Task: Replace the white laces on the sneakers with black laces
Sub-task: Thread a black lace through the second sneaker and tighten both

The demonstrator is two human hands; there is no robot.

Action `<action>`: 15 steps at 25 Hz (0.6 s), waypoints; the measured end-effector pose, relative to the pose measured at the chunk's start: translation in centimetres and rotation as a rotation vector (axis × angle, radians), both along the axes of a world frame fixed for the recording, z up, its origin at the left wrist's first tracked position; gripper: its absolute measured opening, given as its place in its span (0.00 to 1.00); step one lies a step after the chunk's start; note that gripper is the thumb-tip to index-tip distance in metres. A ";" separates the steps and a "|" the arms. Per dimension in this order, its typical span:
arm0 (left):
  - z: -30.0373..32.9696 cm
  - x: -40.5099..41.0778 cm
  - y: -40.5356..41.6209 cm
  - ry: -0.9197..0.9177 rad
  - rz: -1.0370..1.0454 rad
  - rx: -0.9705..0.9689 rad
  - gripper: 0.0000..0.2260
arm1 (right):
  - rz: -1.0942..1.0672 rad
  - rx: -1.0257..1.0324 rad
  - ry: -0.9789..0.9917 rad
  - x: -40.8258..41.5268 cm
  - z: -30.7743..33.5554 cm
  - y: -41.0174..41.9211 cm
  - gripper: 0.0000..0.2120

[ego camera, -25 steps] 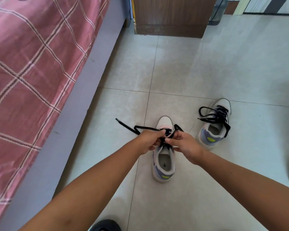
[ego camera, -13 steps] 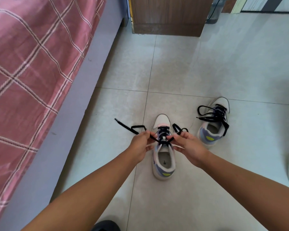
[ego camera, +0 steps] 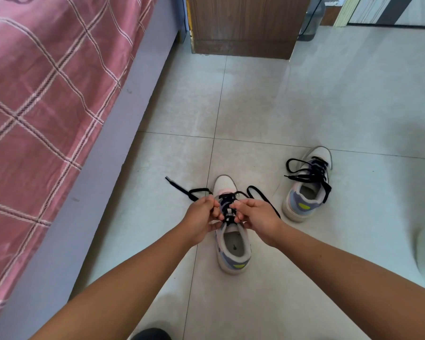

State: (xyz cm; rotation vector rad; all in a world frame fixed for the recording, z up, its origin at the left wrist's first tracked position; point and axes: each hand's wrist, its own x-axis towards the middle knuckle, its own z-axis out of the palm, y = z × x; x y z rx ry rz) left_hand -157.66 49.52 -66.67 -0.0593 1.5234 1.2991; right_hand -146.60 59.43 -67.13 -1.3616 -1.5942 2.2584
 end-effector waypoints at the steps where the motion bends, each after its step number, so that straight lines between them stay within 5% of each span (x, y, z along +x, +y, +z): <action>1: 0.4 -0.2 0.0 0.103 -0.067 0.008 0.13 | 0.061 0.086 -0.030 -0.3 0.3 -0.1 0.08; 5: 1.9 -0.7 1.1 0.684 -0.351 0.035 0.11 | 0.367 0.311 -0.150 -1.7 1.3 -0.4 0.12; 8: 2.4 -0.6 1.8 0.832 -0.573 0.056 0.12 | 0.505 0.378 -0.160 -2.0 1.5 -0.6 0.10; 10: 2.4 -0.8 1.4 0.882 -0.732 -0.006 0.13 | 0.418 0.246 -0.135 -1.5 1.4 -0.2 0.12; 13: 2.7 -2.4 -0.2 1.201 -0.959 -0.233 0.14 | 0.235 -0.049 -0.144 -1.2 0.8 0.9 0.14; 15: 2.8 -3.2 -1.9 1.078 -1.039 -0.309 0.16 | 0.096 -0.232 -0.141 -1.3 0.5 1.3 0.11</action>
